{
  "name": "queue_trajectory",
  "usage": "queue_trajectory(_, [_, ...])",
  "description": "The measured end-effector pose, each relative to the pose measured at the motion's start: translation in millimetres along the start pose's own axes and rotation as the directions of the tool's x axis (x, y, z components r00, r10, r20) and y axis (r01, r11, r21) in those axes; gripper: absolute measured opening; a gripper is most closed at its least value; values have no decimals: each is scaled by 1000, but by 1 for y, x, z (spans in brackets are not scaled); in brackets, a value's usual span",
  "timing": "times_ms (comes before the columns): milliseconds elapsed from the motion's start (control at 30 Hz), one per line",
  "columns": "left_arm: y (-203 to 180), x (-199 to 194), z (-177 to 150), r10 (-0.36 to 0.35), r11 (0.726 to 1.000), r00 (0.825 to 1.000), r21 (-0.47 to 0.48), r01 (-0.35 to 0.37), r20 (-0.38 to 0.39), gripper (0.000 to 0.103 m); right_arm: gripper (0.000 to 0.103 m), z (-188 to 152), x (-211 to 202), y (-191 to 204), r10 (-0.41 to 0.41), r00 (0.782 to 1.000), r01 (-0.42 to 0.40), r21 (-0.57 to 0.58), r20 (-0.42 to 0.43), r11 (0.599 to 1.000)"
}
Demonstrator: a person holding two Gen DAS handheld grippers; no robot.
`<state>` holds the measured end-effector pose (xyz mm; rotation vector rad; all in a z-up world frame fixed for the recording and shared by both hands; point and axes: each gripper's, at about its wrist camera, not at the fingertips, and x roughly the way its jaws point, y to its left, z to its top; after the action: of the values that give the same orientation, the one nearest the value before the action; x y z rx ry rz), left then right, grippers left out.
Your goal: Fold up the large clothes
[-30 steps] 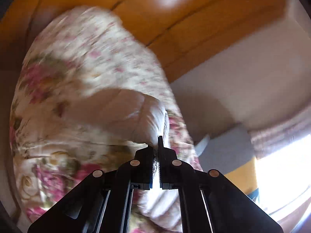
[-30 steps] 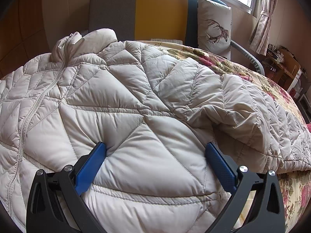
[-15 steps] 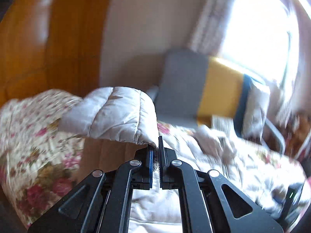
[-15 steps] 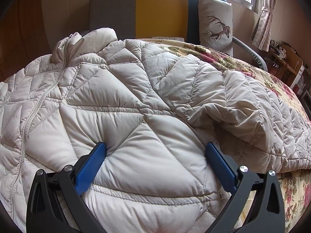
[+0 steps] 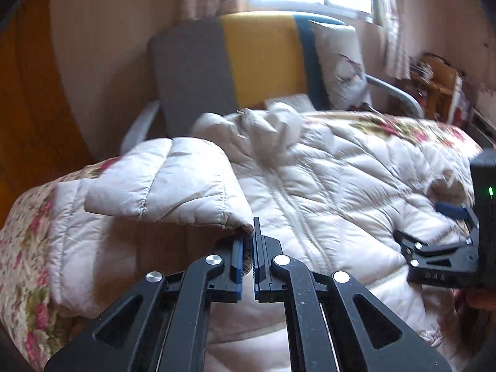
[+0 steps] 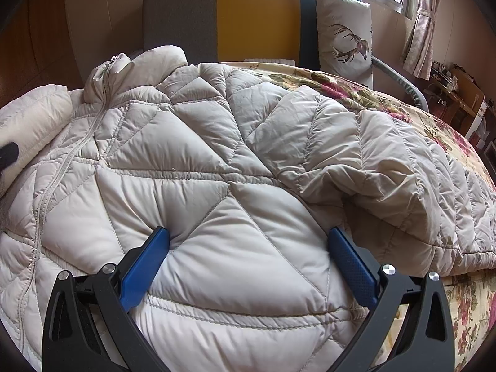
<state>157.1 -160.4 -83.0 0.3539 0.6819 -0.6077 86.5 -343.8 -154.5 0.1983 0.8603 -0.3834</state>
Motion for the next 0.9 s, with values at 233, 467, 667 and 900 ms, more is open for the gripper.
queue_trajectory(233, [-53,1,-15,-17,954,1000,300,14,7,76,101,1,0,2,3,1000,-3,3,1,1000])
queue_trajectory(467, [-22,-45,-13,-76,974,991,221,50,110,82,101,1,0,3,2,1000,-2,3,3,1000])
queue_trajectory(667, [86,-32,-2,136,977,987,-175,-119,89,82,101,1,-2,5,-6,1000,6,0,10,1000])
queue_trajectory(900, [178,27,-42,197,882,972,-410,-231,-125,77,101,-1,-5,7,-17,1000,18,-9,17,1000])
